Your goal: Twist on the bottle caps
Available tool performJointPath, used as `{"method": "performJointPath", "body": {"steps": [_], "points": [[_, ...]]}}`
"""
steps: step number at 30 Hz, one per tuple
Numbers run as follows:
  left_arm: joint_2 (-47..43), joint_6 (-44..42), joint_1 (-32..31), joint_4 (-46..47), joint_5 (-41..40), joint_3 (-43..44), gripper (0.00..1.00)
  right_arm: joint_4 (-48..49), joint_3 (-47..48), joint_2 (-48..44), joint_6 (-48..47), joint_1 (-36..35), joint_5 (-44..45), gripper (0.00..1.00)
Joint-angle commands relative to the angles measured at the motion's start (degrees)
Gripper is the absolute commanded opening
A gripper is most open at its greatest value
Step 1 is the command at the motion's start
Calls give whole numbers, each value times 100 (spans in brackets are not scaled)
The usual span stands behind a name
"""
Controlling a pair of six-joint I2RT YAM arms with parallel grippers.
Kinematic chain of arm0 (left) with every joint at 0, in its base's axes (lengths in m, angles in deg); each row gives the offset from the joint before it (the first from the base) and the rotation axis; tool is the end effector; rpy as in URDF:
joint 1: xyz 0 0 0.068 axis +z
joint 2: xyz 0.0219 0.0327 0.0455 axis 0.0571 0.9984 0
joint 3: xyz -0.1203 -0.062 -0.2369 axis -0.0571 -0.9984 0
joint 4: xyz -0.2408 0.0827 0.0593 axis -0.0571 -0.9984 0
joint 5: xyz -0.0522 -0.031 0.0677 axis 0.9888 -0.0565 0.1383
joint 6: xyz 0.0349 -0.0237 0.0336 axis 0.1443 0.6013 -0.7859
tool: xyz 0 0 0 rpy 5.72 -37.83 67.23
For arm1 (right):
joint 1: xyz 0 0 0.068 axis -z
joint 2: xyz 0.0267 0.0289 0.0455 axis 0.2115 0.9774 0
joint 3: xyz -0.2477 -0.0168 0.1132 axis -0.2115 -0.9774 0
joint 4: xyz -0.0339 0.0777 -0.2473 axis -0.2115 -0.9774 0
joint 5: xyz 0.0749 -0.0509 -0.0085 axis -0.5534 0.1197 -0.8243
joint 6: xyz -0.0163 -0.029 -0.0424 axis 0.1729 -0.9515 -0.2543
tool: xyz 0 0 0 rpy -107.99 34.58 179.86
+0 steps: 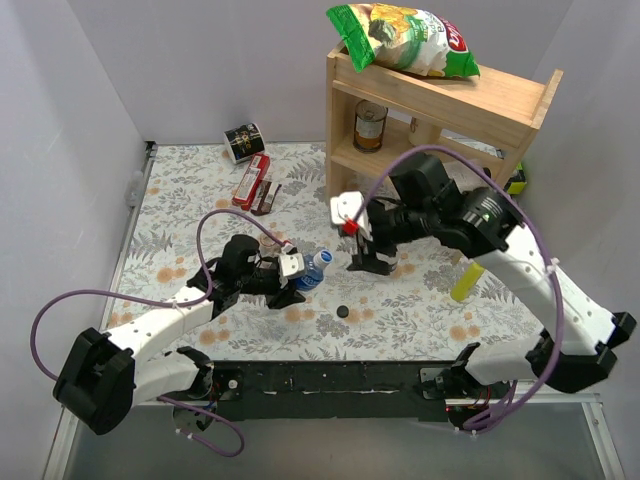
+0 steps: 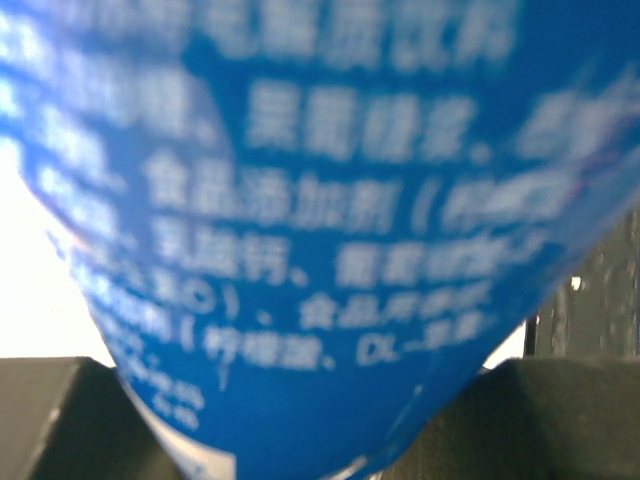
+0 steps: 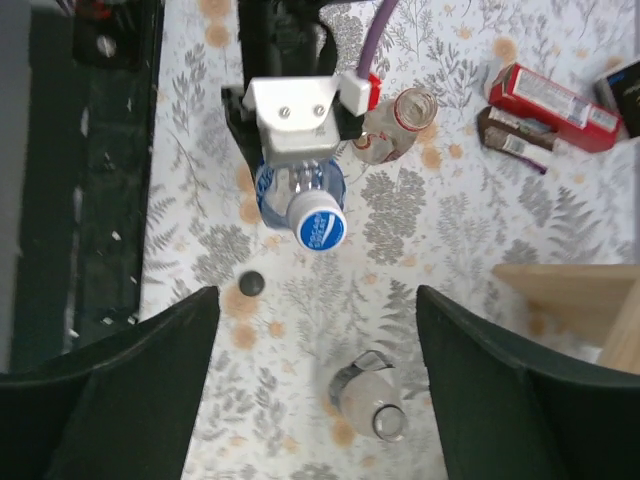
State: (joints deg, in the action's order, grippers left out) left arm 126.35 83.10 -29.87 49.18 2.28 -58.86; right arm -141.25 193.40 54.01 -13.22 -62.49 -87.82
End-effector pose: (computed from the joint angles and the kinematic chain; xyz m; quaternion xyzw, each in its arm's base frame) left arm 0.1691 -0.1376 0.2039 0.2921 0.8073 -0.4434 0.2576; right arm 0.1521 0.2061 0.4655 -0.6650 0.5722 0.2437 0.4135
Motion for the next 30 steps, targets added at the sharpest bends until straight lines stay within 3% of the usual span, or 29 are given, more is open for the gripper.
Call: {"method": "performJointPath", "body": {"steps": [1,3,6,12,20,30], "points": [[115,-937,-25,-574,374,429,0,658,-1105,-600,-2125,-34,26,81],[203,-1306,-25,-950,391,649,0,738,-1343,-662,-2497,-61,-53,79],[335,-1799,-25,-1365,374,860,0,659,-1353,-566,-2920,-105,-308,83],[353,-1809,-25,-1516,400,966,0,808,-1642,-565,-3289,-254,-431,88],[379,-1493,-25,-1525,567,1072,0,694,-2002,-776,-3948,-430,-484,77],[511,-1993,-25,-1762,514,1265,0,870,-2082,-689,-4071,-526,-493,63]]}}
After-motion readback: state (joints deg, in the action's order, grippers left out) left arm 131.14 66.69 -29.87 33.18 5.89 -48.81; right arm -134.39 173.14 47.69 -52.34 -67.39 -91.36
